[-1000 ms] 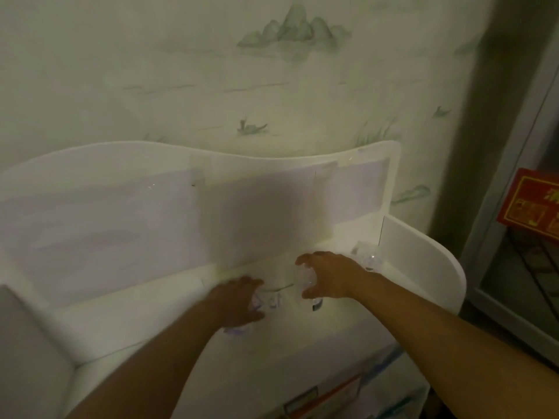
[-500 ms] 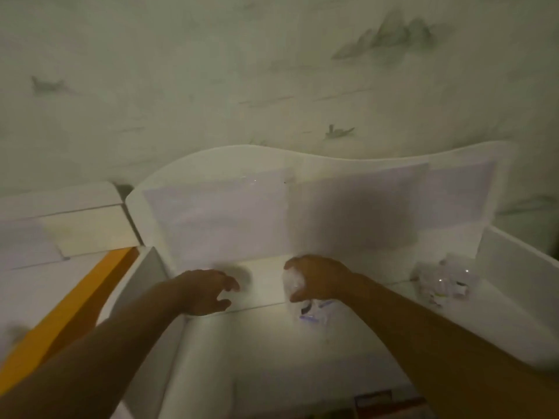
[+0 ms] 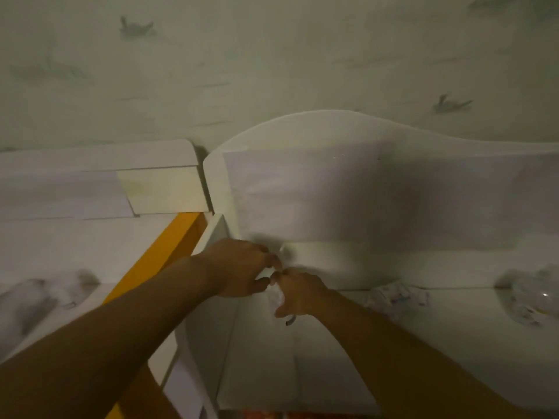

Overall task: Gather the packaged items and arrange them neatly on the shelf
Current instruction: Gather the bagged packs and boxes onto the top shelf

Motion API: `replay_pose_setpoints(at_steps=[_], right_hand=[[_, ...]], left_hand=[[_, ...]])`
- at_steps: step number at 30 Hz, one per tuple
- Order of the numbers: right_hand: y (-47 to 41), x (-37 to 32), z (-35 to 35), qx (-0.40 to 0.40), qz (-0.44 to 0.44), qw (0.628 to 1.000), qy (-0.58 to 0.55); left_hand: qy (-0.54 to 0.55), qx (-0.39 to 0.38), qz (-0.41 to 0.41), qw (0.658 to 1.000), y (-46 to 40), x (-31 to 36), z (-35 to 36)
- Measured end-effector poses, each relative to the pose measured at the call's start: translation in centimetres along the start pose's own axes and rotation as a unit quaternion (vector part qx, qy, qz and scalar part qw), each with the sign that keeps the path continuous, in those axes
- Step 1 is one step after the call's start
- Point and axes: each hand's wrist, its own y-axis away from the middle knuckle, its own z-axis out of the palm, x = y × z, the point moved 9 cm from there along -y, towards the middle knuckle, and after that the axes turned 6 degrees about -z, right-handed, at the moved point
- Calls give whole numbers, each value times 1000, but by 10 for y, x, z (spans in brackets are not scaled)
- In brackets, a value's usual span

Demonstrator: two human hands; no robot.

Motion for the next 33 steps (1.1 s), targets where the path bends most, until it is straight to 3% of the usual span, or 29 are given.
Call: replay_pose_setpoints(at_steps=[9, 12, 20, 24, 28, 33], right_hand=[[-17, -12, -6, 44, 18, 999, 25], [-22, -12, -2, 24, 43, 998, 46], [-7, -24, -49, 40, -14, 999, 26], [3, -24, -101, 65, -30, 997, 41], [16, -46, -150, 112, -52, 991, 55], [26, -99, -176, 155, -86, 984, 38]], left_hand=[[1, 48, 16, 999, 5, -31, -10], [28, 57, 12, 998, 7, -44, -14], [123, 115, -72, 983, 35, -100, -37], [175, 93, -159, 967, 63, -144, -39], [124, 47, -220, 966, 91, -166, -27], [82, 51, -198, 975, 104, -166, -37]])
